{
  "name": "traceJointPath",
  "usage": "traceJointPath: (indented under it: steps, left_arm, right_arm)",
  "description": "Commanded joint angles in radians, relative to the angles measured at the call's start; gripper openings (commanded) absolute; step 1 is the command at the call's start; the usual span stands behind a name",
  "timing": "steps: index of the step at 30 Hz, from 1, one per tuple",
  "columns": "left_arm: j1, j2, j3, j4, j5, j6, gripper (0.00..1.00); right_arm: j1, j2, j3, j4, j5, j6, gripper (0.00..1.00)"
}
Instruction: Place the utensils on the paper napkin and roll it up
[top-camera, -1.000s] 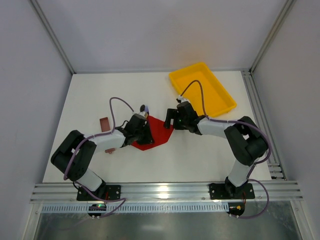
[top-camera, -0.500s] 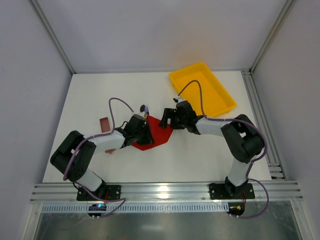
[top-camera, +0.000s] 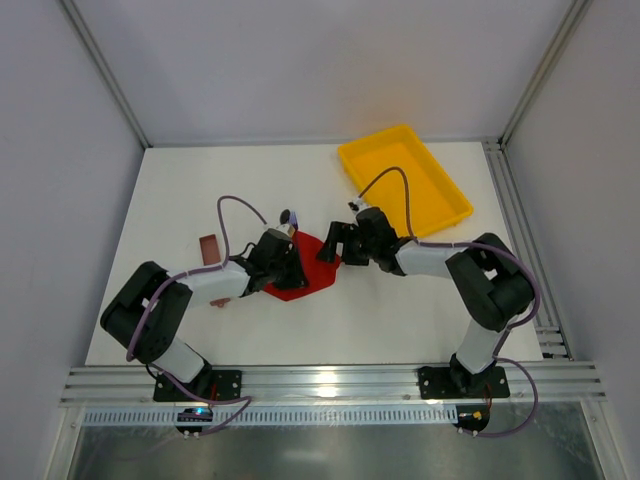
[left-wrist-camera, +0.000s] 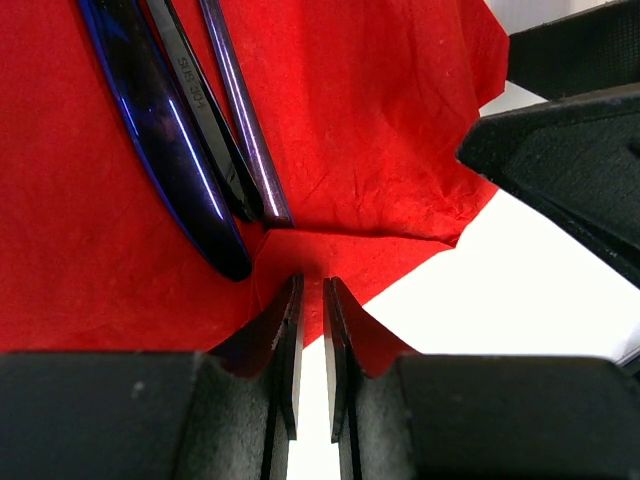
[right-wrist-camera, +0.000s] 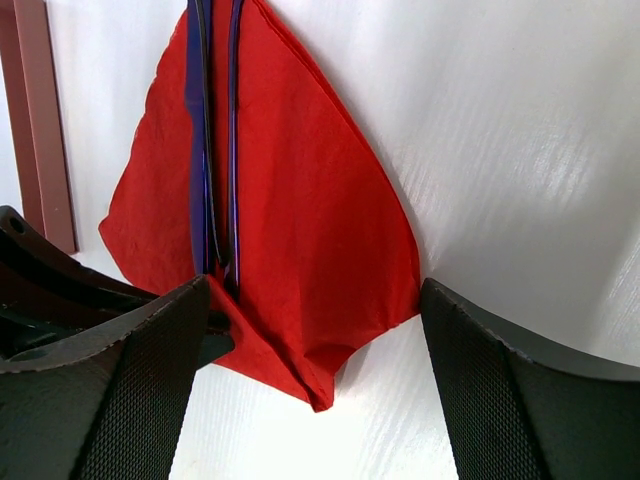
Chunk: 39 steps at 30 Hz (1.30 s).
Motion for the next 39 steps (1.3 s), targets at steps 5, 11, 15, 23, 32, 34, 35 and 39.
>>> traceJointPath:
  steps: [5, 11, 15, 23, 32, 34, 35, 39]
  left_arm:
    - [-0.004, -0.016, -0.018, 0.000, -0.030, -0.005, 0.18]
    - [-0.004, -0.013, -0.018, 0.000, -0.030, -0.005, 0.18]
    - [-0.004, -0.013, -0.018, 0.000, -0.032, -0.005, 0.18]
    - [-0.004, -0.013, -0.016, 0.000, -0.033, -0.005, 0.18]
    - [-0.004, -0.008, -0.013, -0.001, -0.033, -0.005, 0.18]
    - [-0.004, -0.005, -0.010, -0.004, -0.033, -0.004, 0.18]
    - [-0.004, -0.004, -0.008, -0.004, -0.033, -0.002, 0.18]
    - [-0.004, 0.002, -0.005, -0.011, -0.033, 0.001, 0.17]
  right_arm:
    - [0.006, -0.044, -0.096, 0.111, -0.074, 0.117, 0.86]
    - [0.029, -0.078, -0.194, 0.175, -0.049, 0.301, 0.86]
    - [0.049, -0.102, -0.243, 0.256, -0.007, 0.361, 0.86]
    - [0.070, -0.087, -0.270, 0.404, 0.027, 0.335, 0.86]
    - [0.073, -0.083, -0.298, 0.514, -0.011, 0.060, 0.84]
    - [0.075, -0.078, -0.291, 0.511, -0.020, -0.004, 0.80]
    - [0.075, -0.076, -0.286, 0.514, -0.025, -0.021, 0.79]
    - [0.073, -0.067, -0.295, 0.544, -0.043, -0.056, 0.72]
